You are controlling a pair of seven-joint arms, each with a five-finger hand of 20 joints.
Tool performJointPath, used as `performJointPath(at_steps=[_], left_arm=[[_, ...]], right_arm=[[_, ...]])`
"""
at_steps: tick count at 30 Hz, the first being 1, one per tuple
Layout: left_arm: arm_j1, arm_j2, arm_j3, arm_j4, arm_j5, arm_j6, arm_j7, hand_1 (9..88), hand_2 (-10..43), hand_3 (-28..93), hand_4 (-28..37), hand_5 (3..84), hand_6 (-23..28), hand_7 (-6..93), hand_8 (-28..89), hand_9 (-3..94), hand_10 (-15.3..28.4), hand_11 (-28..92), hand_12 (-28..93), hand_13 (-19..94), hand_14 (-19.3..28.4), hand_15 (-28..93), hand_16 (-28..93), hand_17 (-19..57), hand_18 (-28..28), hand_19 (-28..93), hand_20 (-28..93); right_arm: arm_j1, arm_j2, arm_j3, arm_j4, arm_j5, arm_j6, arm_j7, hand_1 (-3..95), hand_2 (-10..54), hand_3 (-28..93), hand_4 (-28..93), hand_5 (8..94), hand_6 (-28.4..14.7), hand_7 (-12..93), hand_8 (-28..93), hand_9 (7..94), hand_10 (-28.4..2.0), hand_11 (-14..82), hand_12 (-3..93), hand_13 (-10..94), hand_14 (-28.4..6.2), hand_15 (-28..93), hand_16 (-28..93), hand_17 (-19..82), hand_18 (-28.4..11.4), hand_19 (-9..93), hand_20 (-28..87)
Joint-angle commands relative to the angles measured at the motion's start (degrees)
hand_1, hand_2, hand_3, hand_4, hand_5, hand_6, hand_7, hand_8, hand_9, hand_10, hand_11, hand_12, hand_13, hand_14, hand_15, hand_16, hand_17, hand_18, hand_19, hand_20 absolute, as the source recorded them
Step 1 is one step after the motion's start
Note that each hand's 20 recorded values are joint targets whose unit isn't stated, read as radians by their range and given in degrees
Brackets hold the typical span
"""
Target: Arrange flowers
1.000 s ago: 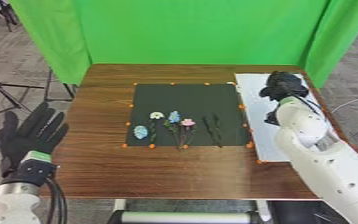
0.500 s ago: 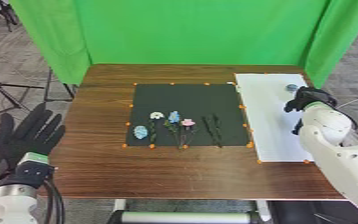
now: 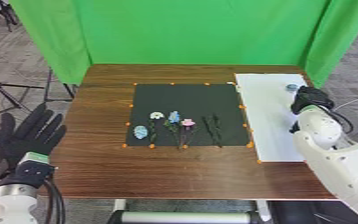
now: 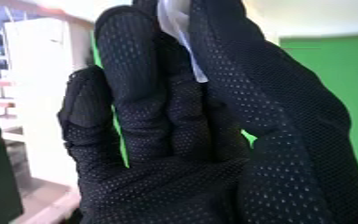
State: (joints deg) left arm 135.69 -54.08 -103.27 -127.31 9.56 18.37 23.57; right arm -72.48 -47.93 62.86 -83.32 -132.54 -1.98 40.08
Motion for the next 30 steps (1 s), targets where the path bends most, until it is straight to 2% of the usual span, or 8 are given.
performJointPath(at_steps=[1,4,8,12,16,22,27,30], left_arm=[[0.5,-0.49,-0.18,-0.3,0.34,-0.75,-0.34,24.7,12.1,69,-28.3,39.2,6.7,14.5,-9,30.6,13.4,23,8,21,13.7,35,-9,-5.6,12.4,29,9],[1.2,-0.63,-0.75,-0.75,0.12,-0.01,0.02,24.7,12.1,69,-28.3,39.2,6.7,14.5,-9,30.6,13.5,23,8,21,13.6,35,-9,-5.6,12.4,29,9],[0.7,-0.68,-0.64,-0.41,0.08,-0.44,0.15,24.8,12.0,69,-28.3,38.9,6.7,14.4,-9,29.9,13.3,22,8,21,13.6,35,-9,-5.6,12.4,29,9],[0.2,-0.55,0.53,-0.51,-0.43,0.61,0.04,24.8,12.0,69,-28.3,38.9,6.7,14.3,-9,29.6,13.3,22,8,21,13.5,35,-8,-5.7,12.4,29,9],[-0.1,-0.55,1.11,-0.34,0.1,0.04,-0.35,24.8,12.0,70,-28.3,39.0,6.7,14.5,-9,29.8,13.4,23,9,21,13.5,35,-8,-5.7,12.4,29,9],[0.0,-0.43,0.74,-0.29,0.25,-0.45,-0.75,25.0,12.3,69,-28.3,39.1,6.8,14.6,-9,29.9,13.4,23,9,21,13.6,36,-9,-5.6,12.4,29,9],[0.2,-0.53,0.09,-0.2,0.22,0.17,-1.14,25.0,12.4,69,-28.3,39.2,6.8,14.8,-9,30.1,13.4,23,8,21,13.6,36,-9,-5.5,12.3,28,9],[0.1,-0.68,-0.29,-0.1,0.53,-0.1,-1.65,25.3,12.6,69,-28.3,39.3,6.8,14.7,-9,30.2,13.4,23,8,21,13.7,36,-9,-5.4,12.3,28,9]], right_arm=[[-4.4,-1.0,3.7,-8.1,-2.6,6.1,-1.0,62.3,-9.5,71,-28,74.2,0.4,39,5,86.5,-7.8,12.9,43.6,73,-4.3,48,45,37,-22.4,88,44],[-4.6,-0.9,2.4,-13.4,-1.8,7.2,-7.1,62.1,-9.5,71,-28,74.4,0.3,38,5,86.5,-7.9,12.9,44.1,73,-4.5,49,45,37,-22.3,88,44],[-1.8,-2.2,-3.4,-17.6,4.0,5.7,-8.2,61.4,-9.5,72,-28,74.0,0.6,38,6,86.4,-7.8,12.6,44.3,73,-4.4,49,45,37,-22.2,88,44],[1.8,-3.7,-10.0,-16.9,3.6,4.4,-11.7,61.3,-9.5,73,-28,74.0,0.5,38,6,86.3,-7.9,12.5,44.1,72,-4.2,49,45,37,-22.2,88,44],[4.7,-4.0,-14.8,-15.9,2.3,4.1,-13.6,61.2,-9.5,73,-28,74.0,0.3,38,6,86.3,-8.0,12.3,43.9,72,-4.4,49,45,37,-22.1,88,44],[7.5,-3.6,-18.9,-14.9,1.4,2.1,-12.6,61.1,-9.5,73,-28,73.9,0.3,38,6,86.0,-7.8,12.3,43.7,72,-4.6,49,45,37,-22.3,89,45],[7.3,-3.5,-19.5,-14.5,1.5,1.8,-12.1,61.0,-9.5,73,-28,73.7,0.1,38,6,85.8,-8.1,12.3,43.6,72,-4.9,50,46,36,-22.6,89,45],[7.2,-3.4,-20.1,-14.2,0.3,1.8,-12.6,60.9,-9.5,73,-28,73.6,-0.2,37,5,85.4,-8.4,11.8,43.0,71,-5.0,50,46,36,-22.8,88,45]])
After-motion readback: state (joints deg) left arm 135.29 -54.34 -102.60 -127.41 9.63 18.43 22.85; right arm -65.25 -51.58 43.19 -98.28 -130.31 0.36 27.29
